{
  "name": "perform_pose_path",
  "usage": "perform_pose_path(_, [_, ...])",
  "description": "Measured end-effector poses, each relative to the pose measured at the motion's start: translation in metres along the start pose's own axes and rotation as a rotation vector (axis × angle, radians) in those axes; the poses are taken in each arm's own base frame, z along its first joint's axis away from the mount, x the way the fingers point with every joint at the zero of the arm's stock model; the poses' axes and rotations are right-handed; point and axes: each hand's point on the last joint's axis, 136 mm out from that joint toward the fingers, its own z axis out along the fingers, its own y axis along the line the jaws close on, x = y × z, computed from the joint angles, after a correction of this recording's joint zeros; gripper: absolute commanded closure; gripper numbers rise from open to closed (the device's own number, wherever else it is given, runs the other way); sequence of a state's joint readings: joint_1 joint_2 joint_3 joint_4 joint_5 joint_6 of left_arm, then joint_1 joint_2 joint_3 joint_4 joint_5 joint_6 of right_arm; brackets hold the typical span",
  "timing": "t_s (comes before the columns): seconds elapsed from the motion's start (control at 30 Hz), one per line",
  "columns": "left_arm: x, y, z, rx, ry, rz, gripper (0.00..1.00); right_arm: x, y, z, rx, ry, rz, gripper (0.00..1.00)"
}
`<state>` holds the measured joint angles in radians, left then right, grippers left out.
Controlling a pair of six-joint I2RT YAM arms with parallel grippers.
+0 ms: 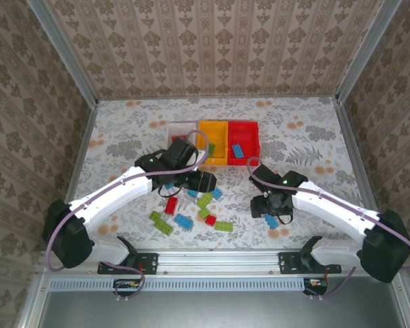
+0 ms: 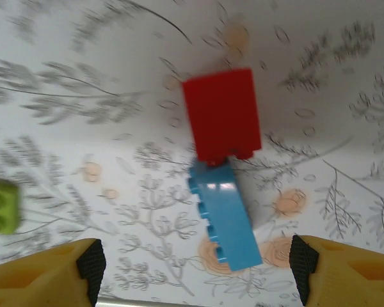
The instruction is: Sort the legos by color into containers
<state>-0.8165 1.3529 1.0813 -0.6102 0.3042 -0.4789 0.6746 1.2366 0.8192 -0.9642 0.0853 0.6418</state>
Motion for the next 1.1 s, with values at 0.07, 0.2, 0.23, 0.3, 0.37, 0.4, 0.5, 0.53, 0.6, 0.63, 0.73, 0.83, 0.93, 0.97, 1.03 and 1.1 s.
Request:
perform_pose_path(0.07, [0.0,-0.009,0.001,0.034,0.0,0.027,0.32,0.004,-0.004,0.011,0.037,0.052,0.026,0.21])
perform_pose_path(0.2, [-0.004,-0.014,0.001,0.058,-0.016,0.044,0.33,0.011,-0.01,0.027,0.077,0.106,0.051,0.27])
perform_pose_path(0.23, [-0.005,-0.015,0.0,0.061,-0.019,0.046,0.33,0.013,-0.012,0.031,0.083,0.116,0.058,0.3])
perform_pose_path(0.3, [-0.006,-0.016,0.001,0.065,-0.024,0.05,0.34,0.017,-0.017,0.037,0.093,0.134,0.071,0.38])
perform_pose_path(0.37, [-0.008,-0.018,0.001,0.071,-0.032,0.054,0.34,0.017,-0.019,0.041,0.095,0.142,0.086,0.47])
perform_pose_path(0.4, [-0.008,-0.019,0.001,0.073,-0.034,0.057,0.34,0.016,-0.019,0.043,0.097,0.146,0.086,0.49])
perform_pose_path(0.5, [-0.01,-0.023,0.001,0.081,-0.041,0.066,0.34,0.014,-0.015,0.051,0.094,0.157,0.079,0.56])
perform_pose_path(0.53, [-0.01,-0.024,0.001,0.083,-0.044,0.068,0.34,0.013,-0.014,0.054,0.09,0.16,0.075,0.6])
perform_pose_path(0.6, [-0.011,-0.024,0.001,0.084,-0.047,0.069,0.34,0.012,-0.012,0.056,0.082,0.162,0.069,0.68])
perform_pose_path(0.63, [-0.011,-0.024,0.001,0.084,-0.048,0.069,0.34,0.011,-0.01,0.056,0.076,0.159,0.068,0.71])
perform_pose_path(0.73, [-0.013,-0.024,0.0,0.083,-0.055,0.063,0.35,0.009,-0.008,0.056,0.067,0.152,0.059,0.77])
perform_pose_path(0.83, [-0.021,-0.025,-0.004,0.068,-0.083,0.059,0.36,-0.002,-0.003,0.043,0.053,0.126,0.045,0.77])
perform_pose_path(0.93, [-0.032,-0.027,-0.017,0.048,-0.139,0.059,0.36,-0.042,0.016,0.005,-0.023,0.01,0.051,0.76])
perform_pose_path(0.97, [-0.038,-0.028,-0.023,0.041,-0.165,0.059,0.36,-0.06,0.024,-0.009,-0.056,-0.041,0.053,0.76])
perform_pose_path(1.03, [-0.049,-0.031,-0.035,0.032,-0.213,0.058,0.36,-0.097,0.034,-0.034,-0.104,-0.126,0.071,0.77])
perform_pose_path(1.1, [-0.059,-0.032,-0.044,0.02,-0.252,0.056,0.36,-0.132,0.039,-0.047,-0.119,-0.178,0.088,0.77])
